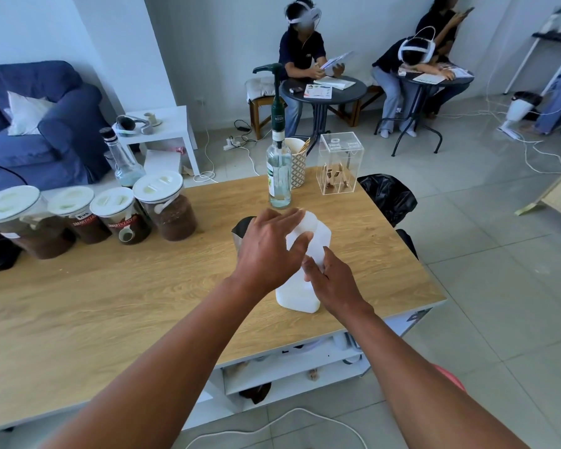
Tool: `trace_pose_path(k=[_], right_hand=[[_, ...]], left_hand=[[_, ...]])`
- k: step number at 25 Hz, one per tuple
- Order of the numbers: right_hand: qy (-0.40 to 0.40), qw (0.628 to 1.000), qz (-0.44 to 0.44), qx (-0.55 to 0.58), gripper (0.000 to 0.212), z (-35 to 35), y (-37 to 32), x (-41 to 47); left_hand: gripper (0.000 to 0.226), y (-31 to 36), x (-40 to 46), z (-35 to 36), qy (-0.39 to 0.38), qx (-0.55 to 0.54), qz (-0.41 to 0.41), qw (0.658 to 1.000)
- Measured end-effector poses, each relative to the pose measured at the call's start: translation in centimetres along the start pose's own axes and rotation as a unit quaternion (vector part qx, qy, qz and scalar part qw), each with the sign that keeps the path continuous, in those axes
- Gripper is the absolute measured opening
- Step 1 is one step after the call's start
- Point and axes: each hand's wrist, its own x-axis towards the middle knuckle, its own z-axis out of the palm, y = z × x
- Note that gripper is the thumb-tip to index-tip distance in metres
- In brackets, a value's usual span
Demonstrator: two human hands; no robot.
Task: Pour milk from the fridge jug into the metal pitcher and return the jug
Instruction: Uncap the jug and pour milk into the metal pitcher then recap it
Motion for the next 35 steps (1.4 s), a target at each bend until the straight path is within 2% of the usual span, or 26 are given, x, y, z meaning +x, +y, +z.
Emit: trace_pose_path(k=[3, 6, 10, 12, 14, 18, 20, 22, 25, 27, 30, 35], right_hand=[[-0.003, 1.000, 0.008, -0.001, 0.046, -0.1, 0.1, 0.1], [-0.001, 1.000, 0.006, 0.001, 0.052, -0.1, 0.1, 0.1], [-0.004, 1.000, 0.003, 0.002, 0.052, 0.0, 0.0, 0.2], [-0.003, 1.000, 0.002, -0.005, 0.049, 0.0, 0.0, 0.2], [-0.002, 1.000, 0.003, -0.003, 0.048, 0.0, 0.1, 0.2], [-0.002, 1.000, 0.006, -0.002, 0.043, -0.1, 0.2, 0.2], [-0.007, 1.000, 0.005, 0.001, 0.040, -0.2, 0.1, 0.2], [-0.004, 1.000, 0.001, 0.006, 0.046, -0.3, 0.1, 0.2], [0.005, 1.000, -0.007, 0.018, 0.046, -0.3, 0.1, 0.1], [0.013, 1.000, -0.016, 0.013, 0.044, -0.1, 0.1, 0.0], [0.036, 0.999, -0.033, -0.023, 0.051, 0.2, 0.3, 0.0], [0.073, 0.996, -0.042, -0.036, 0.041, 0.6, 0.4, -0.4]], left_hand=[[0.035, -0.5, -1.1, -0.8, 0.049, -0.032, -0.036, 0.998], [0.030, -0.7, -0.8, -1.7, 0.065, -0.026, -0.030, 0.997], [0.054, -0.6, 1.9, -1.8, -0.082, -0.039, 0.018, 0.996], [0.053, -0.4, 3.1, -1.8, -0.140, -0.034, 0.018, 0.989], [0.049, -0.7, 3.8, -1.9, -0.159, -0.041, -0.007, 0.986], [0.048, -0.9, 3.8, -1.4, -0.132, -0.011, -0.010, 0.991], [0.048, -0.8, 3.5, -1.3, -0.089, -0.023, -0.017, 0.996], [0.045, -1.0, 2.9, -1.7, -0.027, -0.069, -0.048, 0.996], [0.042, -3.7, -0.5, -1.9, 0.028, -0.124, -0.156, 0.980], [0.043, -7.3, -4.2, -0.8, -0.012, -0.087, -0.228, 0.970], [0.051, -12.0, -9.4, 1.9, -0.118, -0.004, -0.304, 0.945], [0.051, -14.8, -13.1, 4.7, -0.170, 0.056, -0.327, 0.928]])
